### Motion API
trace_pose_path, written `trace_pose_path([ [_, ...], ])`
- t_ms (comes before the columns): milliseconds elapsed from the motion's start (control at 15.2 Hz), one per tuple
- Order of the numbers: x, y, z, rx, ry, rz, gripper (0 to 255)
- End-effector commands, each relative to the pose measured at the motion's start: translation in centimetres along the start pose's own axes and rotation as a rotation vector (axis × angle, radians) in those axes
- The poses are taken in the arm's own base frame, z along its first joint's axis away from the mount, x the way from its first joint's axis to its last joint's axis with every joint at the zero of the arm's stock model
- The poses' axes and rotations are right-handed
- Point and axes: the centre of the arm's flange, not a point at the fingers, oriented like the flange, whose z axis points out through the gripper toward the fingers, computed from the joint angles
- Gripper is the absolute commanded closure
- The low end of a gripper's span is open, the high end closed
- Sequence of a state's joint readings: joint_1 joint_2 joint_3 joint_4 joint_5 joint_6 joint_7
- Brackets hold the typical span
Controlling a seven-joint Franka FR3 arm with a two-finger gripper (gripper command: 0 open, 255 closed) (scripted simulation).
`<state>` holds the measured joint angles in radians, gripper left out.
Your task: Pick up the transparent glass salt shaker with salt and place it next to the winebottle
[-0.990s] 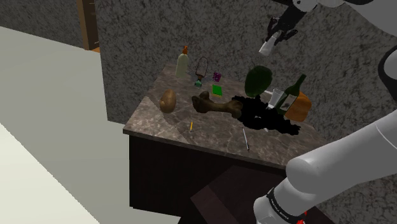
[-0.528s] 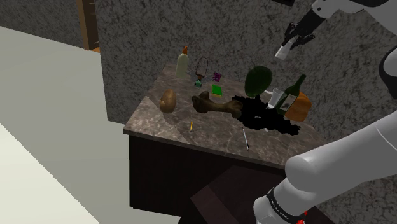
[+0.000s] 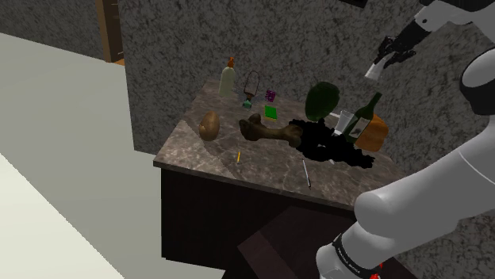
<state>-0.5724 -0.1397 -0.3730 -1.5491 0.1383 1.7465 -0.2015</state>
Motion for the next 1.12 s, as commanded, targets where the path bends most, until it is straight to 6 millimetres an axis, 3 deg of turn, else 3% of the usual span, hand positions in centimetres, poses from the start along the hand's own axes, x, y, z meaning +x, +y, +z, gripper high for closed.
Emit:
trace_pose_path([
  [0, 0.0, 2.3, -0.3, 0.000, 0.000, -0.002, 255],
  [1056, 2.0, 23.6, -2.3, 0.000, 0.000, -0.002, 255],
])
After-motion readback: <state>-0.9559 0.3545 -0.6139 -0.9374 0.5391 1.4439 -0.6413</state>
